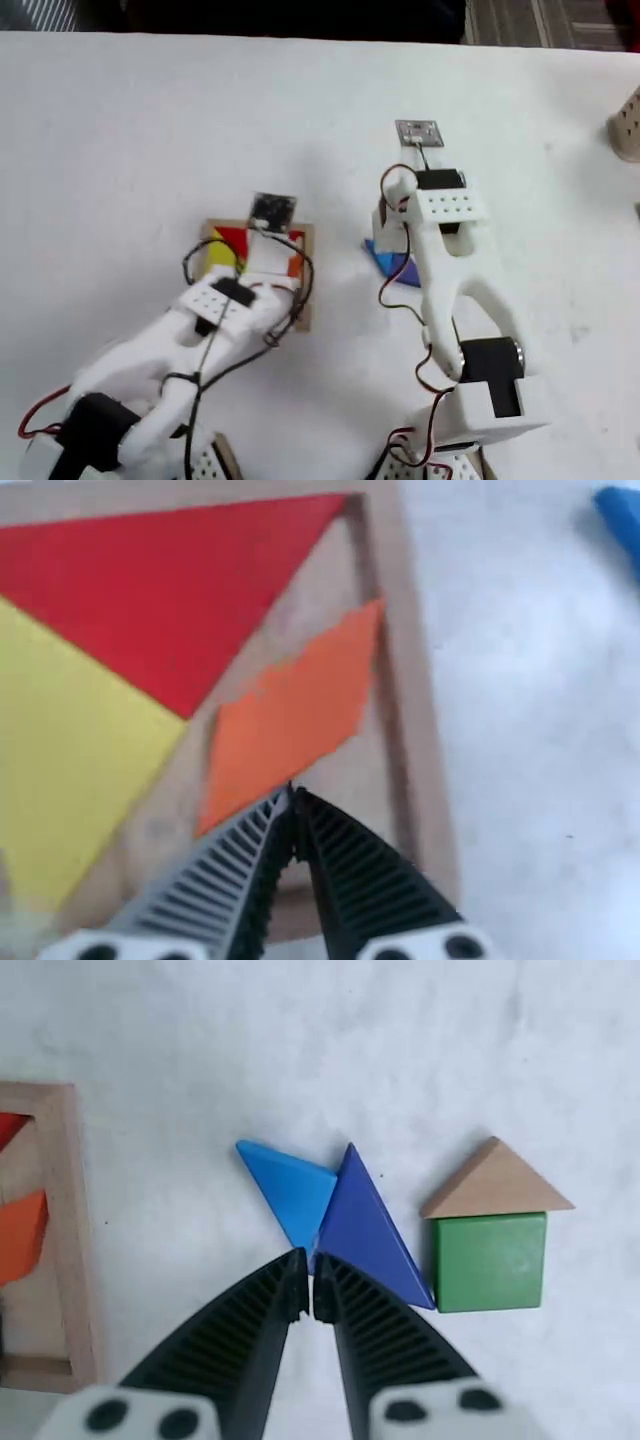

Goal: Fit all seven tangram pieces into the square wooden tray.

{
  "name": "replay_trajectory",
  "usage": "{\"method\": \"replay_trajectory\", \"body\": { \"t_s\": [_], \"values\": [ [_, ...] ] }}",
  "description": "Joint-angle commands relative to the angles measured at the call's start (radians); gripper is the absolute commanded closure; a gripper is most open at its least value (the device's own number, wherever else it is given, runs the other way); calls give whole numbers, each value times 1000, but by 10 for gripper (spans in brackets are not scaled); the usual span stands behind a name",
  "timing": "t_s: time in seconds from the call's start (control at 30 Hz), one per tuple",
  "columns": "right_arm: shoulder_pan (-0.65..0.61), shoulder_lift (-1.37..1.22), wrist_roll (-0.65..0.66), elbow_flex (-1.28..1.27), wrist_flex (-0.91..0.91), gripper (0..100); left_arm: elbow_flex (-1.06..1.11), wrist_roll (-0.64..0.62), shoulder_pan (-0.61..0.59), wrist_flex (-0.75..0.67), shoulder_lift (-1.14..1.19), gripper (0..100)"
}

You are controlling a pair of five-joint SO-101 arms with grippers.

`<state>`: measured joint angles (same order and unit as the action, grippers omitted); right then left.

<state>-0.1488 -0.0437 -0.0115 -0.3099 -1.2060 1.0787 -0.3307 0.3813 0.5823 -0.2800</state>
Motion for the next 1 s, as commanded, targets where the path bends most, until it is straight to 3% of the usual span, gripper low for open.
{"method": "replay_trajectory", "body": {
  "t_s": [0.0,0.1,0.3,0.43,0.57,0.7,0.97],
  "values": [
    [10,38,-6,41,-7,974,-14,74,-79,35,-77,980],
    [10,38,-5,41,-5,974,26,120,-88,41,-166,980],
    [10,38,-5,43,-5,974,124,123,10,25,-409,980],
    [10,38,-5,43,-5,974,135,81,15,-107,-469,980],
    [8,38,-5,43,-5,974,129,-9,21,-219,-372,980],
    [8,38,-5,43,-5,974,63,-23,15,-336,-196,980],
    [8,38,-5,41,-5,974,-169,-18,-4,-359,203,980]
  ]
}}
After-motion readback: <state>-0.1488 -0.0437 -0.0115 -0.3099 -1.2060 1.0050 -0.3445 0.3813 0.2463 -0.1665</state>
